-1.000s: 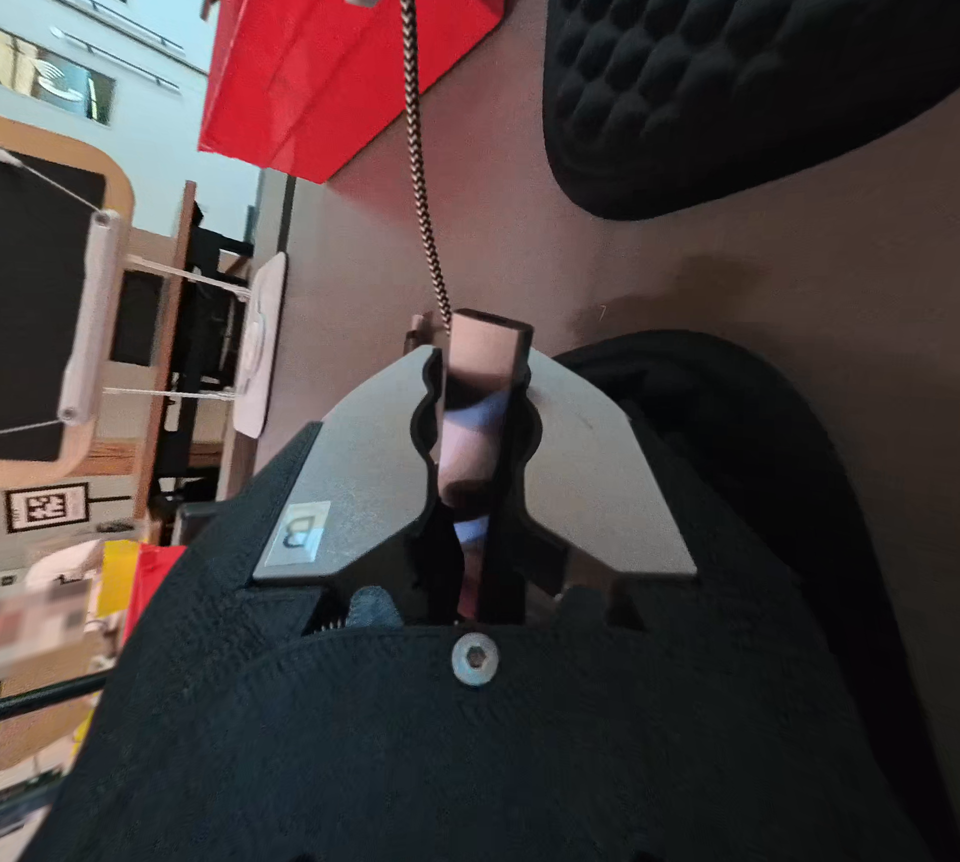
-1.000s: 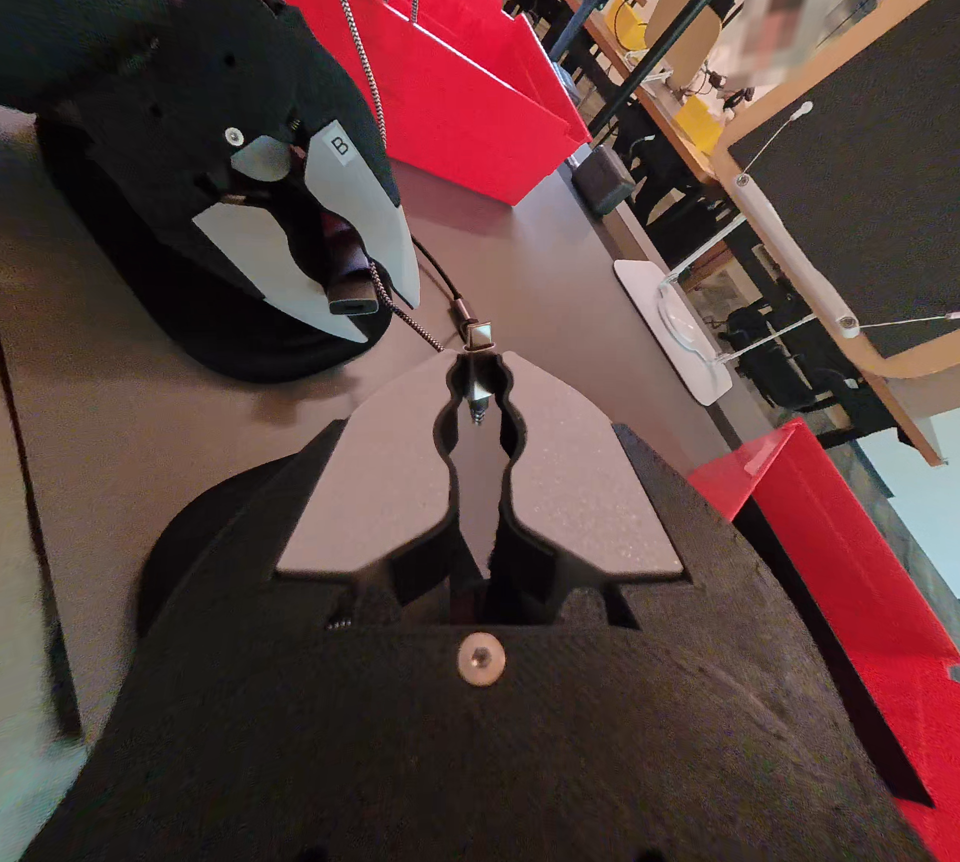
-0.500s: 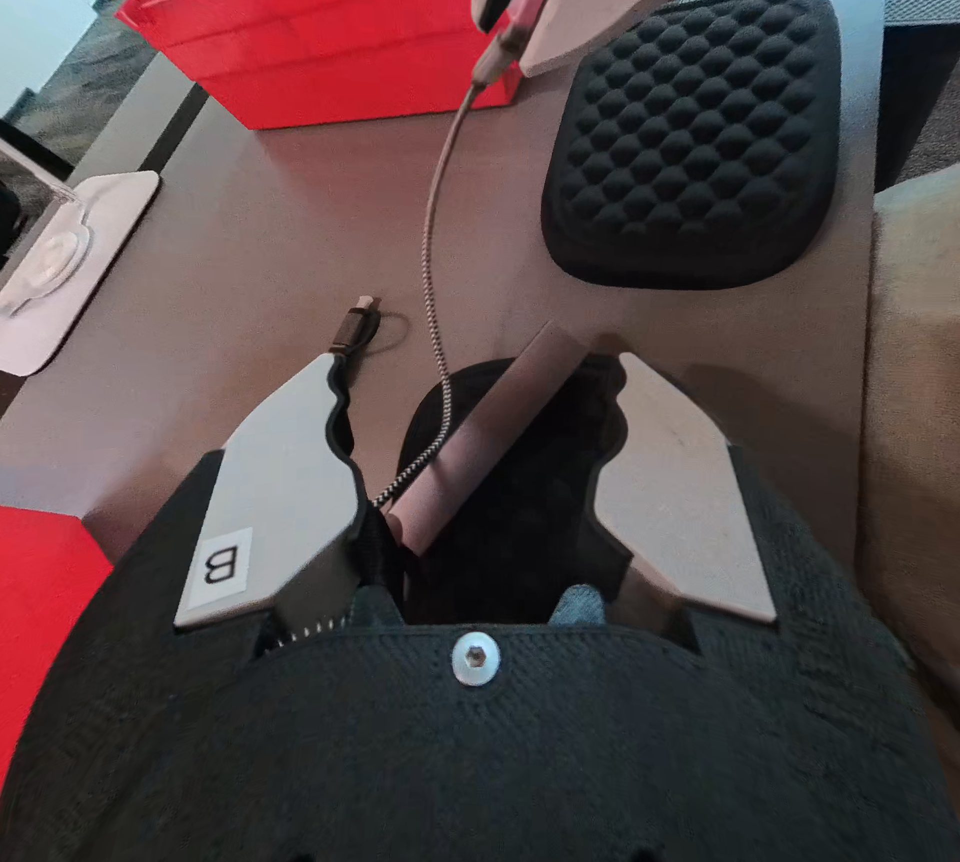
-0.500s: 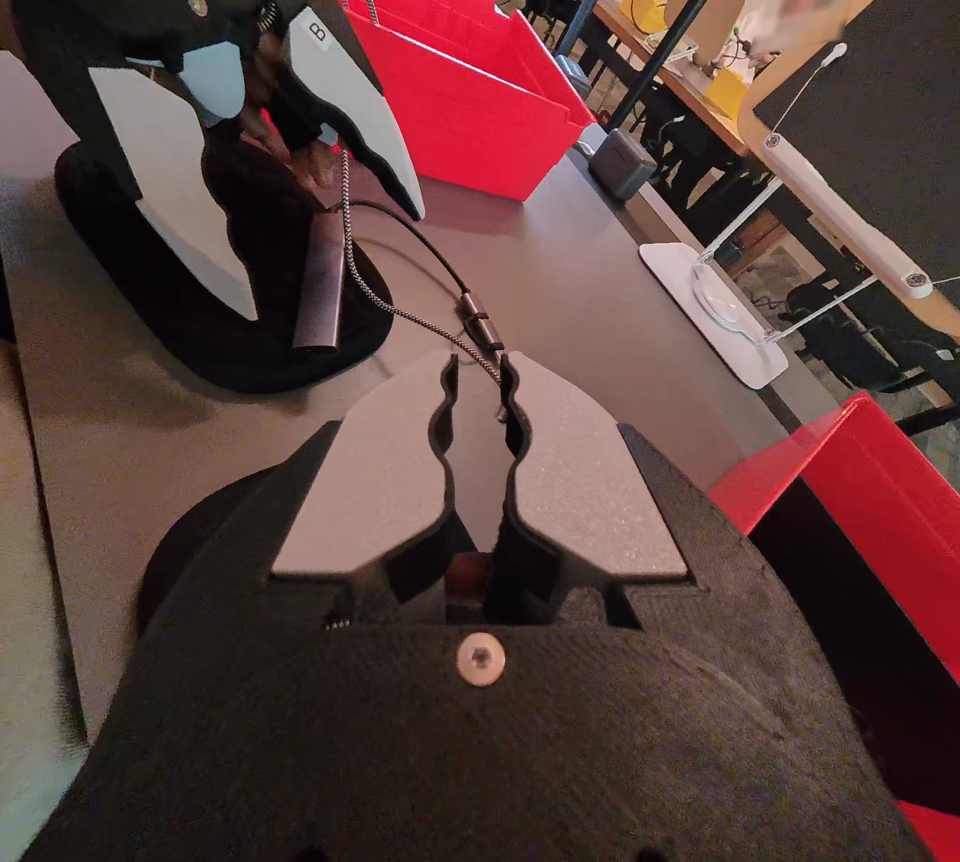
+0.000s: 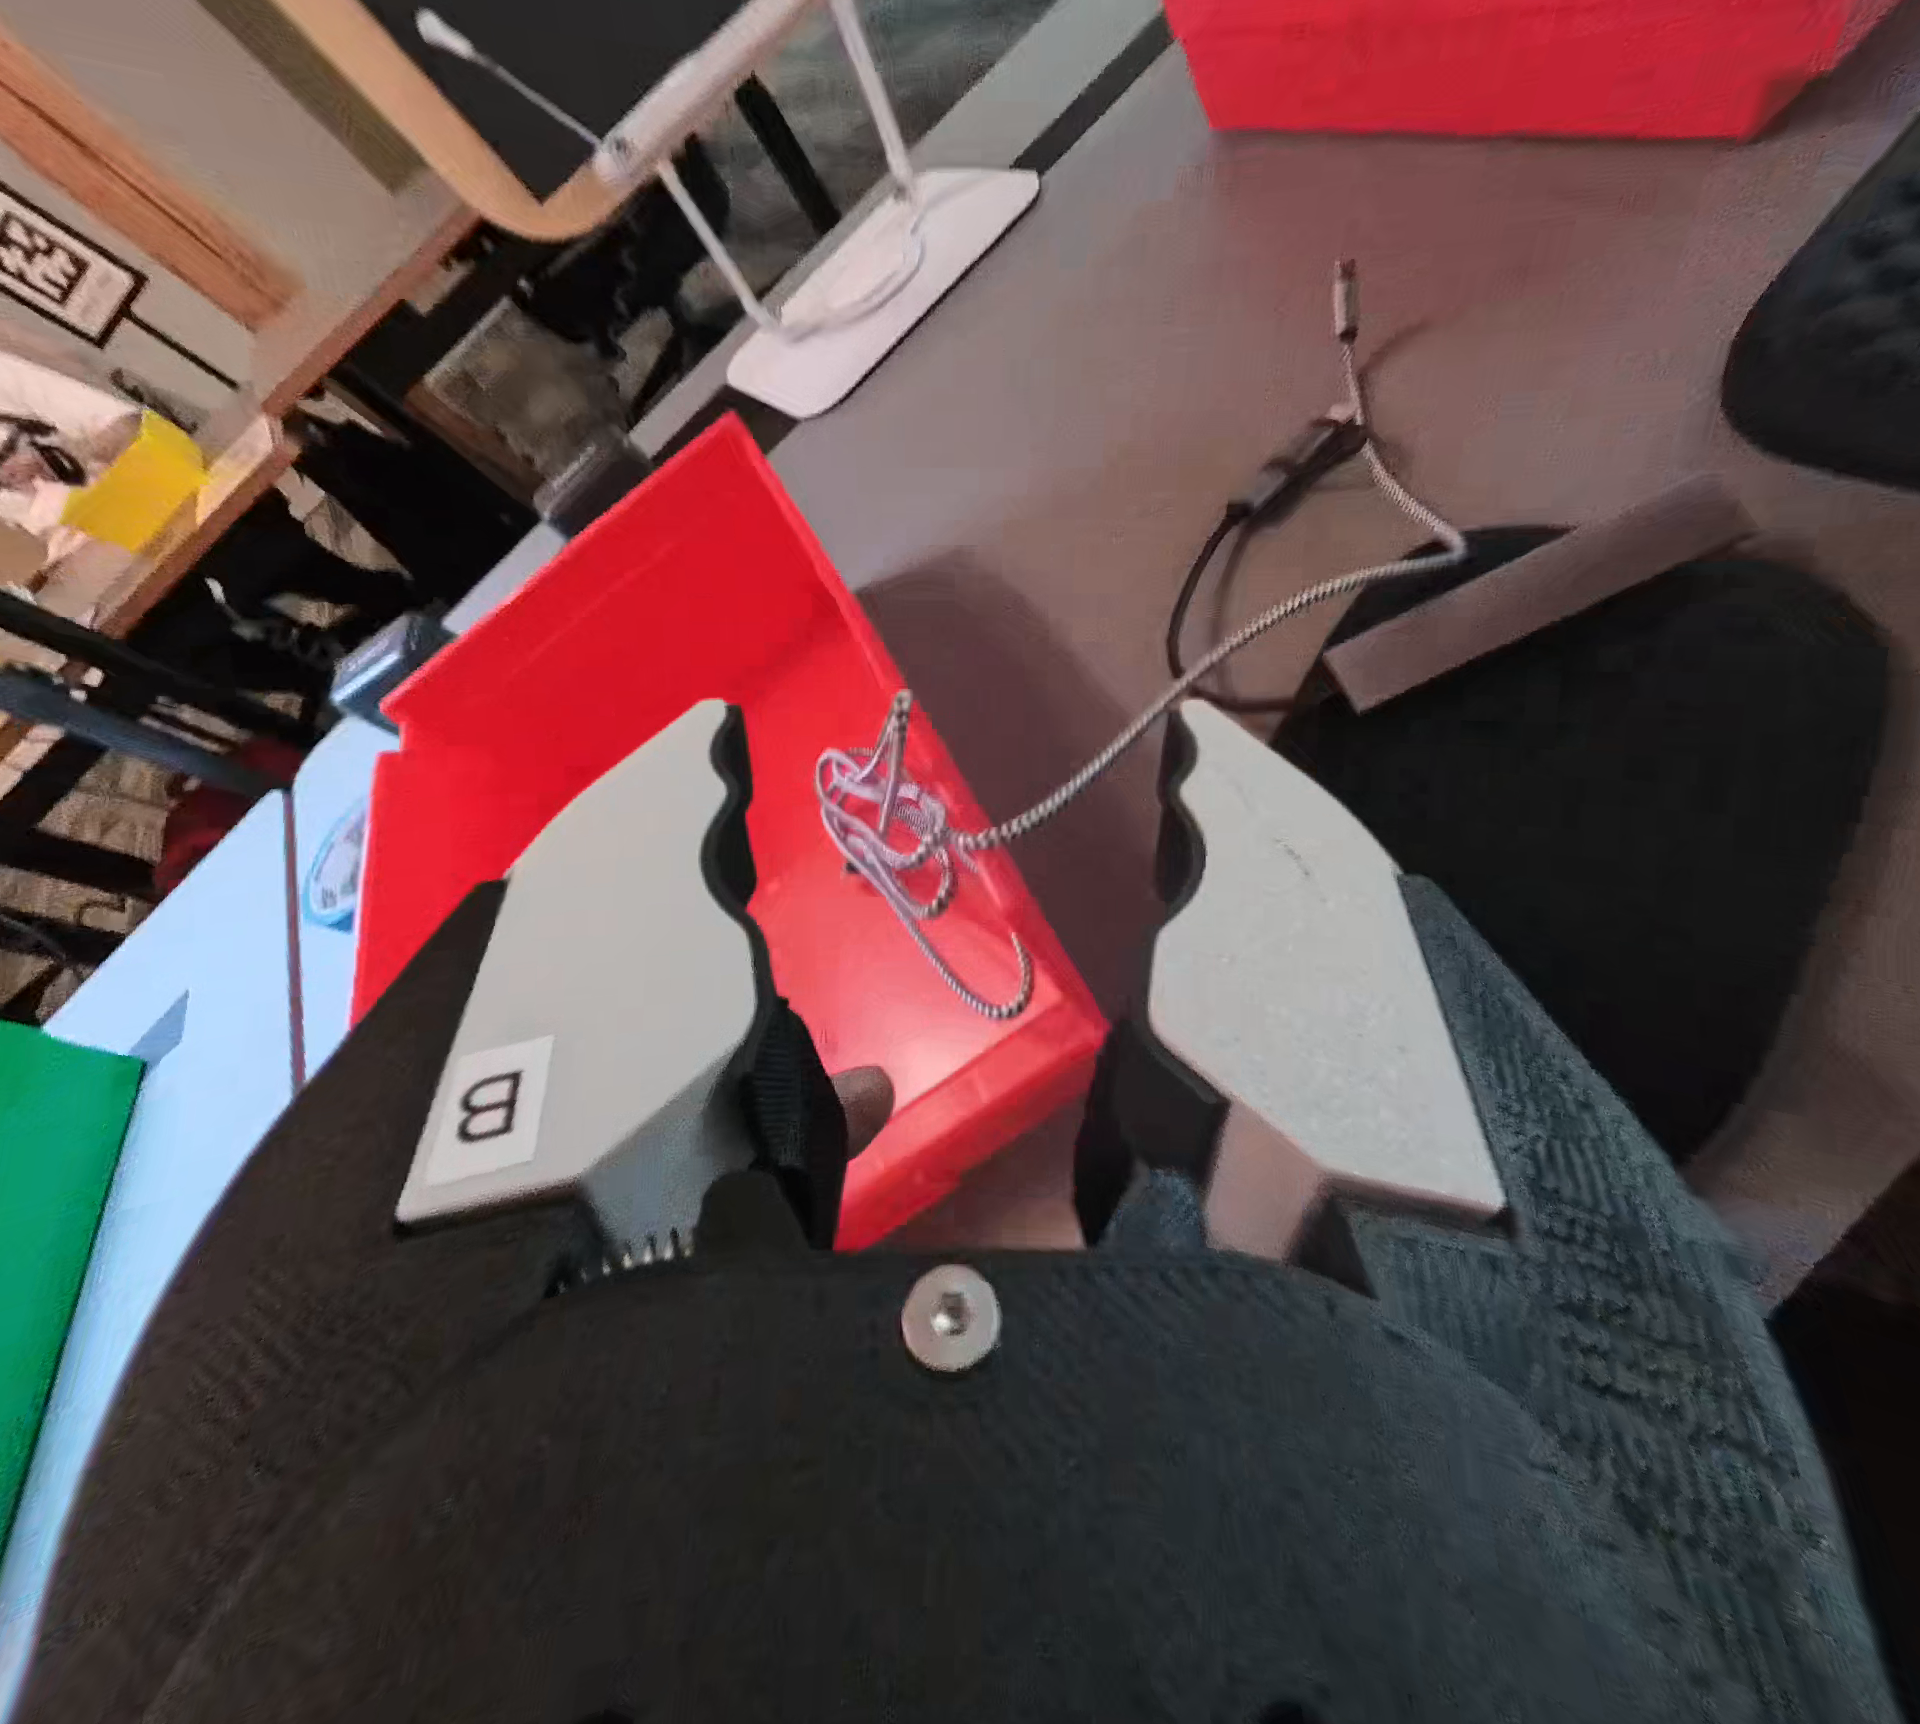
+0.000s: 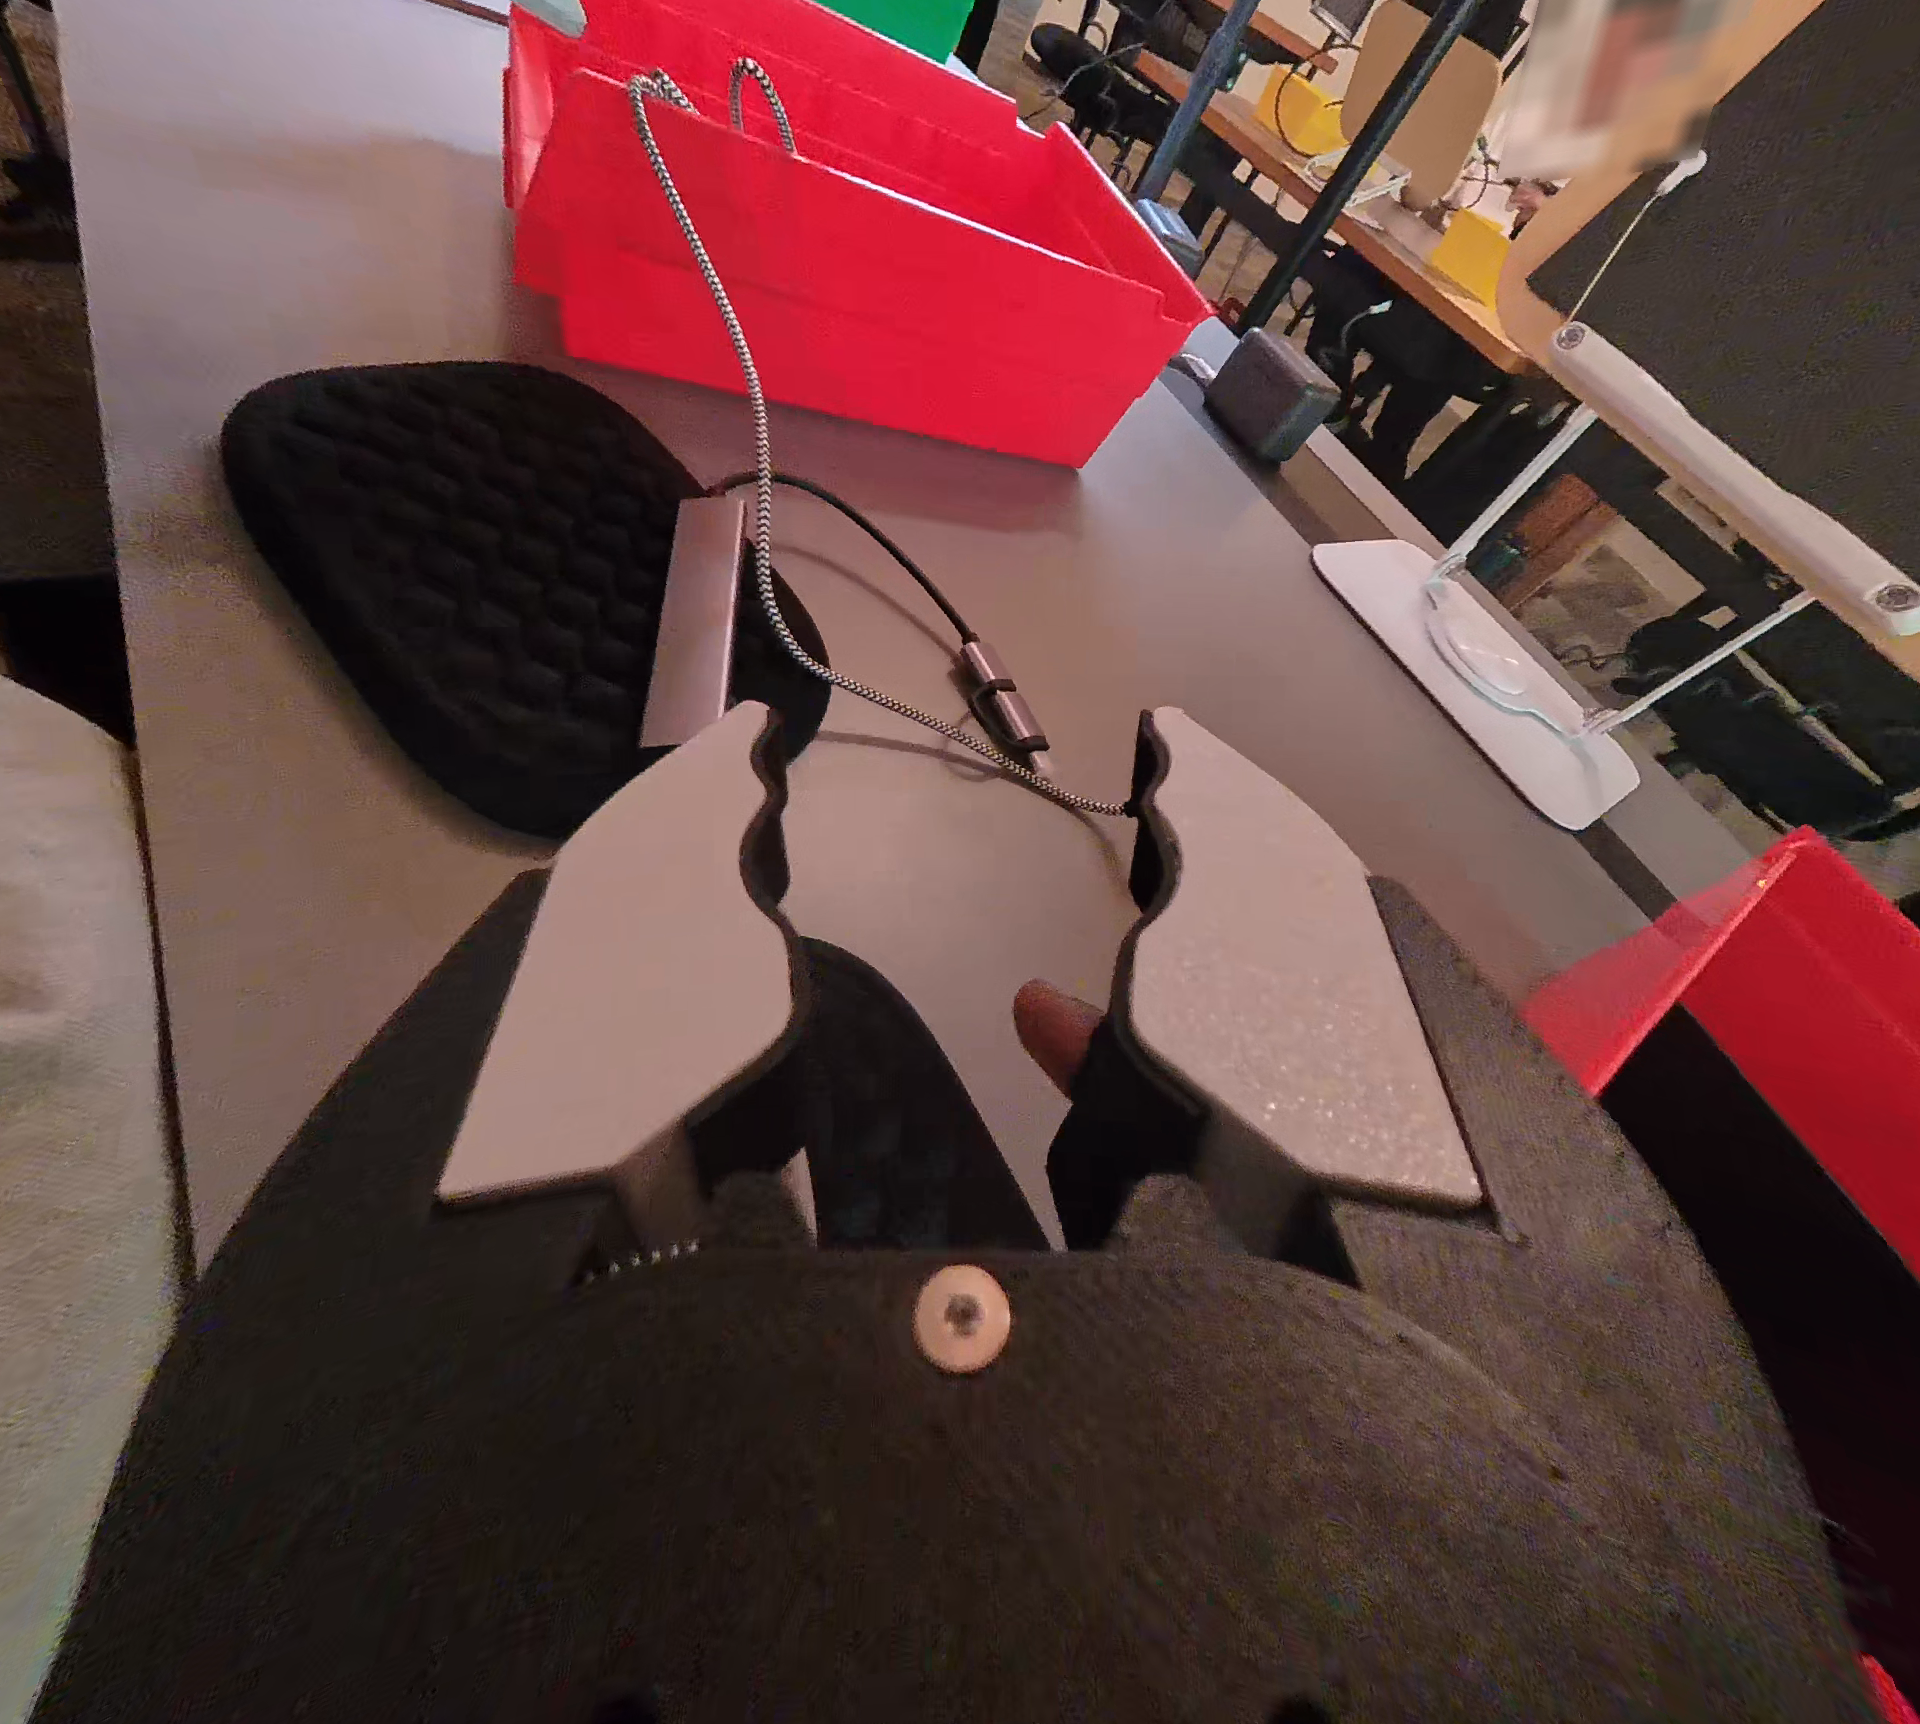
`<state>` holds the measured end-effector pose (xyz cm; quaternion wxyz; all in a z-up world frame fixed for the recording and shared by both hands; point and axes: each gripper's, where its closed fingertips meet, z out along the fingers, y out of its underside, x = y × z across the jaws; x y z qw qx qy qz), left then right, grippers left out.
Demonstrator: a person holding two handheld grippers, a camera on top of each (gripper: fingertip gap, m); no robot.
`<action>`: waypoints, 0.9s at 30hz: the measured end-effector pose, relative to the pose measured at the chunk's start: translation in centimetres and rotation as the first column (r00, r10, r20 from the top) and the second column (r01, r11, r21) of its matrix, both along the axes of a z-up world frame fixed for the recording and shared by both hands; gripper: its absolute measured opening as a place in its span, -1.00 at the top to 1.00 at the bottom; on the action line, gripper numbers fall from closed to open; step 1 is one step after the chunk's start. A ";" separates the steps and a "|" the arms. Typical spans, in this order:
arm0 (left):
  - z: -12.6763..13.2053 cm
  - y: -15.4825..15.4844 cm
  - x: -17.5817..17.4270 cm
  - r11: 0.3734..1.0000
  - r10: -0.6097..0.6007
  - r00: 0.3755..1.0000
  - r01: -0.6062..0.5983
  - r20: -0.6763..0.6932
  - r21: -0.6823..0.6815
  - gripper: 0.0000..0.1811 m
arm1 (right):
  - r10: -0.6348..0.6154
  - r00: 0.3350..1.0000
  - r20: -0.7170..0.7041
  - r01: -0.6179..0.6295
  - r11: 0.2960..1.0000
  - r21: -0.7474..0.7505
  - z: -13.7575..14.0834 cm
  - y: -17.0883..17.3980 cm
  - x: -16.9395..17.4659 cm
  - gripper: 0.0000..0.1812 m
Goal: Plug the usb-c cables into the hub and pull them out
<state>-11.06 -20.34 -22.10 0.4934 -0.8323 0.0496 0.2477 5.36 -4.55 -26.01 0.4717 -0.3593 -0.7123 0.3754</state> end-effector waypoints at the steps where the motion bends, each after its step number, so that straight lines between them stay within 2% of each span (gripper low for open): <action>1: -0.7 -0.5 -0.4 0.999 0.014 1.000 -0.013 0.013 -0.030 0.19 | 0.009 1.000 0.002 -0.009 1.000 -0.018 0.1 -0.2 0.0 0.25; 4: -2.5 -1.3 -1.6 0.995 0.047 0.997 -0.042 0.053 -0.087 0.19 | 0.009 1.000 -0.024 -0.009 1.000 -0.027 0.7 -0.4 0.1 0.24; 7: -3.4 -0.4 -1.1 0.997 0.014 0.994 -0.005 0.112 -0.082 0.19 | -0.005 0.999 -0.042 0.005 1.000 -0.002 0.8 -0.1 0.0 0.27; 9: -2.2 0.3 -0.8 0.997 0.019 1.000 -0.021 -0.023 -0.072 0.19 | -0.004 1.000 -0.021 0.004 1.000 0.013 0.4 -0.2 0.0 0.27; 10: -1.0 1.3 0.2 0.999 -0.033 0.991 0.027 -0.129 -0.045 0.23 | 0.004 1.000 -0.004 -0.004 1.000 0.016 0.1 -0.3 0.0 0.27; 11: -0.3 2.4 2.4 0.991 -0.132 0.968 0.127 -0.215 -0.036 0.35 | 0.015 1.000 0.013 -0.015 1.000 0.016 -0.3 -0.6 0.0 0.28; 12: -0.6 3.2 4.8 0.969 -0.248 0.933 0.236 -0.261 -0.077 0.47 | 0.023 0.999 0.028 -0.024 1.000 0.016 -0.6 -0.8 0.0 0.28; 13: -1.9 3.7 6.7 0.934 -0.349 0.900 0.313 -0.260 -0.172 0.48 | 0.032 0.998 0.045 -0.033 0.999 0.016 -0.9 -1.0 0.0 0.30; 15: -5.6 3.8 9.3 0.835 -0.491 0.859 0.417 -0.143 -0.360 0.50 | 0.078 0.992 0.100 -0.080 0.997 0.008 -1.9 -2.0 0.2 0.39; 17: -8.7 4.0 10.9 0.753 -0.545 0.838 0.495 0.011 -0.434 0.52 | 0.131 0.977 0.170 -0.126 0.991 -0.040 -3.2 -3.5 0.4 0.45; 19: -10.2 4.2 9.4 0.753 -0.491 0.871 0.410 -0.024 -0.514 0.53 | 0.157 0.961 0.228 -0.146 0.987 -0.061 -4.4 -5.0 0.3 0.44; 21: -9.9 3.9 8.2 0.761 -0.465 0.882 0.357 -0.072 -0.541 0.53 | 0.158 0.954 0.254 -0.156 0.987 -0.027 -5.3 -6.1 -0.1 0.44; 22: -9.2 3.7 7.7 0.786 -0.441 0.893 0.334 -0.093 -0.521 0.53 | 0.161 0.952 0.261 -0.164 0.986 -0.011 -5.6 -6.5 -0.3 0.45; 24: -7.0 3.1 5.8 0.866 -0.338 0.929 0.243 -0.152 -0.438 0.53 | 0.171 0.949 0.265 -0.179 0.984 0.005 -5.9 -7.0 -0.4 0.45; 27: -3.2 1.1 1.3 0.974 -0.072 0.981 0.030 -0.181 -0.224 0.49 | 0.167 0.955 0.247 -0.169 0.986 -0.015 -5.6 -6.9 -0.5 0.45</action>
